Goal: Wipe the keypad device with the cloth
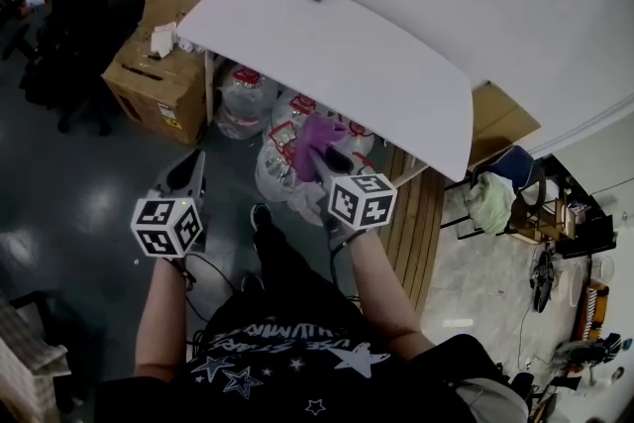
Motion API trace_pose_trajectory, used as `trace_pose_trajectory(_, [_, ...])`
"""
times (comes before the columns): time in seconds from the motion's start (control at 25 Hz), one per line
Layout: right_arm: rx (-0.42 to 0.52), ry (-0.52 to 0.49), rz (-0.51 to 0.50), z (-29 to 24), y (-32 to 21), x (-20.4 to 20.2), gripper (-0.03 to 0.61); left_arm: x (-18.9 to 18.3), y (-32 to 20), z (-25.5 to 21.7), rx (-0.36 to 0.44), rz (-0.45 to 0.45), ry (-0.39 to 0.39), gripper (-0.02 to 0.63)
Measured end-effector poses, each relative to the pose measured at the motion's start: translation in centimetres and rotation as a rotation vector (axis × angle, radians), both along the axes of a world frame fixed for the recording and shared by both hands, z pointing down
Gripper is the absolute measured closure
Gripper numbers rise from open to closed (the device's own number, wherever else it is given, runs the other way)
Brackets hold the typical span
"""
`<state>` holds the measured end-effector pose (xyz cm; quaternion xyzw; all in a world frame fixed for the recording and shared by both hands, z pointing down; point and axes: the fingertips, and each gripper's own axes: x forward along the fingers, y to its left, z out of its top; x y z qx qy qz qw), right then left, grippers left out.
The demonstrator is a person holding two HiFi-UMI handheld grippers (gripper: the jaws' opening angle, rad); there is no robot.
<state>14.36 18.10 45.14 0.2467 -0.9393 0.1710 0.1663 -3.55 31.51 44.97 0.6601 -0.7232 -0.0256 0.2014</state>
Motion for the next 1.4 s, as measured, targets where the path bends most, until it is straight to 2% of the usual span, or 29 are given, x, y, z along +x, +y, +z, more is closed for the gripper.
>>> trace_pose_trajectory(0.32, [-0.019,-0.021,0.002,1.2,-6.4,-3.6,0.486,-3.5,-5.5,0.3,-0.01,-0.008,-0.025,0.607])
trace_pose_trajectory(1.0, [-0.083,-0.032,-0.011,2.8,-22.5,-12.0,0.486,-10.7,-20.7,-0.2,-0.044,-0.016,-0.074,0.607])
trace_pose_trajectory(1.4, [-0.115,-0.023,-0.022,4.2,-28.7,-13.4,0.486,-12.0,-28.1,0.2,-0.068,0.011,-0.092,0.607])
